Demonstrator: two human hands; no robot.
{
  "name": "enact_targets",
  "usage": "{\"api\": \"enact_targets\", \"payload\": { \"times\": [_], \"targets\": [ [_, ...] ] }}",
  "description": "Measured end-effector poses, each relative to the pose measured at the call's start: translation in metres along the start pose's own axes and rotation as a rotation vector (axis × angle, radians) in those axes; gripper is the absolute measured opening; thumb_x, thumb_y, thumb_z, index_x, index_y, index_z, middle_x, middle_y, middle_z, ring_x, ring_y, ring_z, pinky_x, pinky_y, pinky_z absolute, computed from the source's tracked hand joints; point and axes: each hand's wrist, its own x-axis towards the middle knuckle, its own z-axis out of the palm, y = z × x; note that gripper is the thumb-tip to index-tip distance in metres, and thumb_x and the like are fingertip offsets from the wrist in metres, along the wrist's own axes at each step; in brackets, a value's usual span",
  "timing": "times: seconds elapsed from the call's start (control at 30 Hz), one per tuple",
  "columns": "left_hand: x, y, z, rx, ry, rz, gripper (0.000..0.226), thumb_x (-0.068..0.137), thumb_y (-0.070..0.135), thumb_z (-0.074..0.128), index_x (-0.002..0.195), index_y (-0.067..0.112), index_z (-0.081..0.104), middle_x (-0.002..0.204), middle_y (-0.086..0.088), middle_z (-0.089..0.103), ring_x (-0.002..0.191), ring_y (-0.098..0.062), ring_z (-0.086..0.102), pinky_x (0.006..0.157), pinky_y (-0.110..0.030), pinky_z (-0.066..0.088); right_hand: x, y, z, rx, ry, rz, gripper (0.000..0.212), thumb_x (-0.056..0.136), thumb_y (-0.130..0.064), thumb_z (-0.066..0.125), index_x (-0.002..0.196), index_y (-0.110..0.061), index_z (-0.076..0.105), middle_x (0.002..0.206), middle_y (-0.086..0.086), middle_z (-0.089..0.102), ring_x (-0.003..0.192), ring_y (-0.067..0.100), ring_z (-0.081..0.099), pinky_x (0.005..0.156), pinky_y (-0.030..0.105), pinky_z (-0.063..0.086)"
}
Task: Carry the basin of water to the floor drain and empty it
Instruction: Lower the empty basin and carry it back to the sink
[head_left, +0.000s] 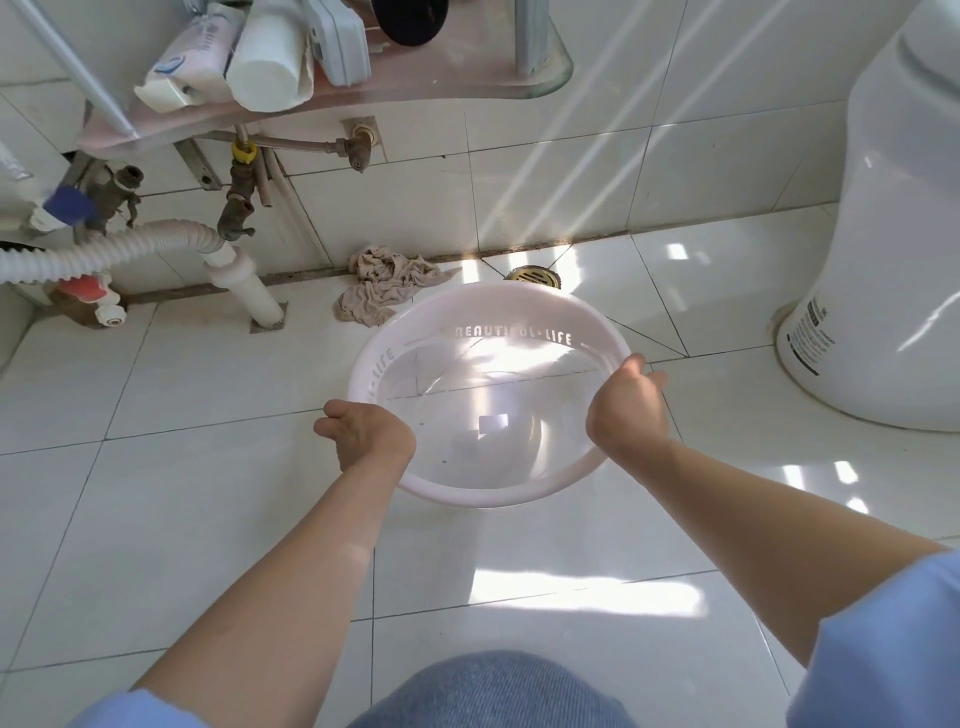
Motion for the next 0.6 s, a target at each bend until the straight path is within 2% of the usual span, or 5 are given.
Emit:
{"api": "enact_targets", "payload": {
  "times": [0.13,0.23,0.3,0.47,0.6],
  "targets": [
    [-0.011,-0.002,-0.019,-0.023,0.038,-0.006,0.053,0.081,-0.009,0.051,0.127,0.000,0.025,0.133,-0.019,0.027,0.098,-0.044,0.055,0.072,-0.042,0.043,-0.004,-0.013,-0.015,-0.030,-0.049,0.026,0.050,0.082,0.000,0.046,0.129,-0.002,0.029,0.125,0.021,0.038,0.076,0.029,0.048,0.067,0.031,0.037],
    [-0.025,-0.004,-0.036,-0.016,0.024,-0.068,0.054,0.081,-0.010,0.052,0.129,-0.002,0.028,0.136,-0.019,0.025,0.099,-0.045,0.055,0.076,-0.045,0.045,-0.010,-0.024,-0.031,-0.032,-0.080,-0.006,0.054,0.081,0.002,0.046,0.132,-0.001,0.027,0.128,0.021,0.036,0.089,0.035,0.055,0.069,0.034,0.039],
    [-0.038,-0.006,-0.053,-0.023,0.027,-0.094,0.055,0.080,-0.011,0.052,0.129,-0.003,0.028,0.137,-0.019,0.024,0.100,-0.045,0.055,0.079,-0.046,0.046,-0.015,-0.030,-0.043,-0.041,-0.106,-0.060,0.053,0.080,0.002,0.045,0.130,0.000,0.028,0.127,0.021,0.037,0.096,0.036,0.054,0.070,0.034,0.039],
    [-0.069,-0.004,-0.099,-0.043,0.026,-0.125,0.056,0.080,-0.009,0.051,0.129,-0.005,0.025,0.136,-0.020,0.023,0.098,-0.045,0.055,0.078,-0.045,0.047,-0.031,-0.054,-0.083,-0.131,-0.150,-0.125,0.056,0.080,0.002,0.047,0.132,0.002,0.026,0.127,0.019,0.038,0.101,0.031,0.051,0.070,0.030,0.037],
    [-0.096,0.009,-0.137,-0.009,0.026,-0.171,0.057,0.080,-0.009,0.051,0.130,-0.005,0.024,0.135,-0.019,0.023,0.096,-0.043,0.057,0.074,-0.044,0.047,-0.044,-0.072,-0.123,-0.157,-0.153,-0.149,0.047,0.079,0.004,0.047,0.123,0.000,0.031,0.123,0.019,0.040,0.097,0.032,0.054,0.066,0.031,0.038]
  ]
}}
